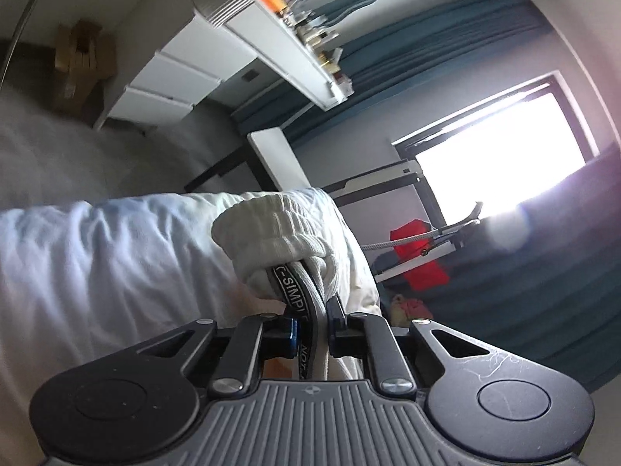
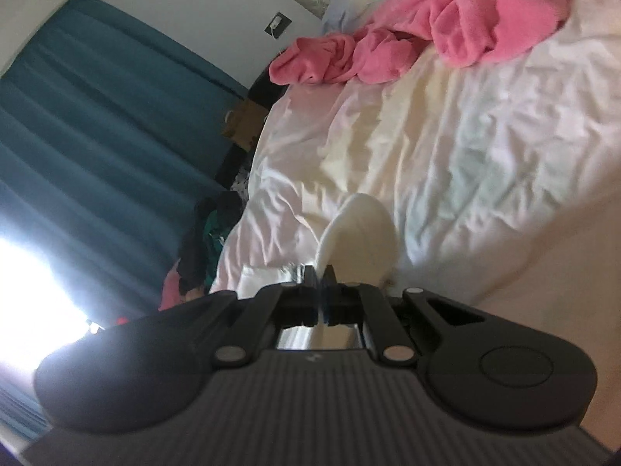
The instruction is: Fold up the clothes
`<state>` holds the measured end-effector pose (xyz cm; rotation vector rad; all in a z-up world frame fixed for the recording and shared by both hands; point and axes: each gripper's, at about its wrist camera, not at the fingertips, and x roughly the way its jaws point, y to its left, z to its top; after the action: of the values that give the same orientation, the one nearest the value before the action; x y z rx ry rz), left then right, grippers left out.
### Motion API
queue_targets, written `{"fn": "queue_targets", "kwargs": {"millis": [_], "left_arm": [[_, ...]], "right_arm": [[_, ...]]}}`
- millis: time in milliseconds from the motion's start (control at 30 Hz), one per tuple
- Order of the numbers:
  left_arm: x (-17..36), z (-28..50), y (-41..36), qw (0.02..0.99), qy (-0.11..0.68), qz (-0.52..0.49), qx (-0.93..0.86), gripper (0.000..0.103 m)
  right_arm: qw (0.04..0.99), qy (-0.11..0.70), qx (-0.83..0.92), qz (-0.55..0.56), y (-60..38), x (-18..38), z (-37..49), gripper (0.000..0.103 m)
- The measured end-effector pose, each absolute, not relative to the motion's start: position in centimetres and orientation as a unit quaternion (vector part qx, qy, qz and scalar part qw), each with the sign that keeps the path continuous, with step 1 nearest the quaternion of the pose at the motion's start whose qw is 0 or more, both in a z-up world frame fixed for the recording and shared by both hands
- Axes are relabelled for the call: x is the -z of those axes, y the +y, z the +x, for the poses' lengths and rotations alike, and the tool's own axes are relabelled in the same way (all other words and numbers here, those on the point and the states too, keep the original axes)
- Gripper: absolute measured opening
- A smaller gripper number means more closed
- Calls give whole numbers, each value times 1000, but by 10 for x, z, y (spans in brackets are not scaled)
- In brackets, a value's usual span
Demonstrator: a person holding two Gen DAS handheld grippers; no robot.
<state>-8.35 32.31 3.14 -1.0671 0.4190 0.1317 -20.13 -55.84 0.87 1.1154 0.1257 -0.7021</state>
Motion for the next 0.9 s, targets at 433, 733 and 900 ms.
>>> {"fn": "queue_targets", "kwargs": {"millis": [433, 733, 900], "left_arm": [[-38, 150, 267, 848, 228, -459, -134, 16], [31, 252, 244, 851, 268, -421, -162, 22], [36, 251, 247, 856, 273, -416, -140, 31]], "right_arm": [[867, 101, 363, 326, -591, -52, 104, 5], [853, 199, 404, 265, -616, 65, 240, 6], [860, 210, 374, 278, -624, 79, 241, 9]]}}
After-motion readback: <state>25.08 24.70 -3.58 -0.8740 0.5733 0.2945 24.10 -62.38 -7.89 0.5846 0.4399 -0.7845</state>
